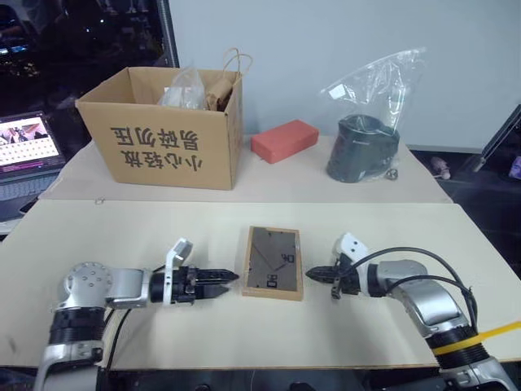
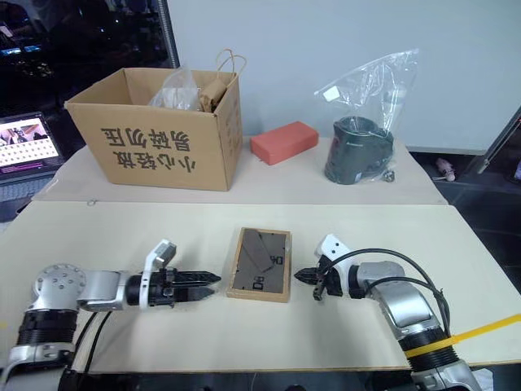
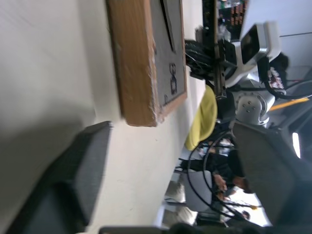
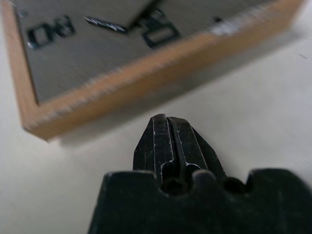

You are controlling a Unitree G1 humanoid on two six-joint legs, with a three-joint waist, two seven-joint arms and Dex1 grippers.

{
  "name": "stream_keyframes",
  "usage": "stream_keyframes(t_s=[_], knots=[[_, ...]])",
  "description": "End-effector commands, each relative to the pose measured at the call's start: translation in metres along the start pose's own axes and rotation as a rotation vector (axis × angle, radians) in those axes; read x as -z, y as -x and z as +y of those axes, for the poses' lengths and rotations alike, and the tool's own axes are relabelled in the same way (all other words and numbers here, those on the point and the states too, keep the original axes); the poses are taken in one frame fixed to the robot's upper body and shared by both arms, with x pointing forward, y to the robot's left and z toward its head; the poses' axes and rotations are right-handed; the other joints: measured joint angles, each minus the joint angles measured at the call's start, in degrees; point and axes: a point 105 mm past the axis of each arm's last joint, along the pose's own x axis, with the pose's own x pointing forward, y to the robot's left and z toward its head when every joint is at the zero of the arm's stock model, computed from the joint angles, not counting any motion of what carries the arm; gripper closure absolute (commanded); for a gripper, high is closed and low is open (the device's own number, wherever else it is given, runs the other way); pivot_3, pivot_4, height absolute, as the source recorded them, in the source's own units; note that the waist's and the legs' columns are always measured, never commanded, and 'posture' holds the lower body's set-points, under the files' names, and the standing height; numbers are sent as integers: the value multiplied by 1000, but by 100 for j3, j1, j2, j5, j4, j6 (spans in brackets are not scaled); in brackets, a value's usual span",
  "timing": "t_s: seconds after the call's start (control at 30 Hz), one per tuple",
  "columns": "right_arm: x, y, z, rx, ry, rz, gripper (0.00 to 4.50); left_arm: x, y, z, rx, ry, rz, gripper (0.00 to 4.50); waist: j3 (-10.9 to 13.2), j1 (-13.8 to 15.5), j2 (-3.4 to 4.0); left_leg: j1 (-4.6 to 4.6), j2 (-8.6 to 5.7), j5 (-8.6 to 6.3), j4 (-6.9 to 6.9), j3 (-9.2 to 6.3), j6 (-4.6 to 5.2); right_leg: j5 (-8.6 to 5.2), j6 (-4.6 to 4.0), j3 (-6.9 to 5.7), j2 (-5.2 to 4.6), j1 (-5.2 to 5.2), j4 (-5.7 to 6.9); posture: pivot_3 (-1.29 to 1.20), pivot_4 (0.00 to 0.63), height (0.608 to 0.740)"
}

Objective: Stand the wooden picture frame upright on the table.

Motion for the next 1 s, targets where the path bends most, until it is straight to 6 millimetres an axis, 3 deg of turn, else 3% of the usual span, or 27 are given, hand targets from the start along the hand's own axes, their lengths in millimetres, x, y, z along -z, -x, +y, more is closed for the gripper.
stream_keyframes(t_s=[0.03, 0.13, 0.4, 0.53, 0.73, 0.87, 1.0], knots=[[-11, -7, 5, -22, 14, -51, 4500, -3, -25, -13, 57, -11, 12, 60, 0, 61, 0, 1, 0, 0, 3, 0, -1, 0, 0, -1, 0, 1, 1, 0, 150, 716], [-13, -10, 5, -19, 16, -54, 4500, -5, -39, -15, 54, -12, 15, 60, 0, 71, 0, 0, 0, 7, 3, -3, -11, 2, 1, -2, 0, 0, 1, 0, 150, 716], [-9, -9, 3, -9, 24, -39, 4500, -20, -43, -17, 56, 5, -57, 60, 0, 63, -1, 0, -1, 8, 2, -4, -13, 3, -1, -2, 0, 1, 1, 0, 150, 716], [-8, -8, 3, -6, 20, -41, 4500, -23, -43, -17, 78, 26, -99, 1051, 0, 63, -1, 0, -1, 9, 2, -4, -14, 4, -1, -2, 0, 2, 0, 0, 150, 716], [-10, -10, 3, -6, 14, -54, 4500, -21, -43, -26, 134, 15, -110, 3273, 0, 65, -1, 0, -1, 9, 2, -5, -15, 3, 0, -2, 0, 2, 0, 0, 150, 716], [-15, -6, -2, 6, 6, -69, 4500, -26, -40, -28, 142, 3, -140, 3339, 1, 59, -2, 0, -2, 10, 1, -6, -16, 3, 1, -3, 0, 2, 0, 0, 150, 716], [-21, 20, -18, 57, -59, -105, 4500, -36, -19, -37, 168, -39, -185, 3339, 4, 62, -5, -2, -2, 10, 1, -6, -17, 3, 0, -2, 0, 1, 0, 0, 150, 716]])
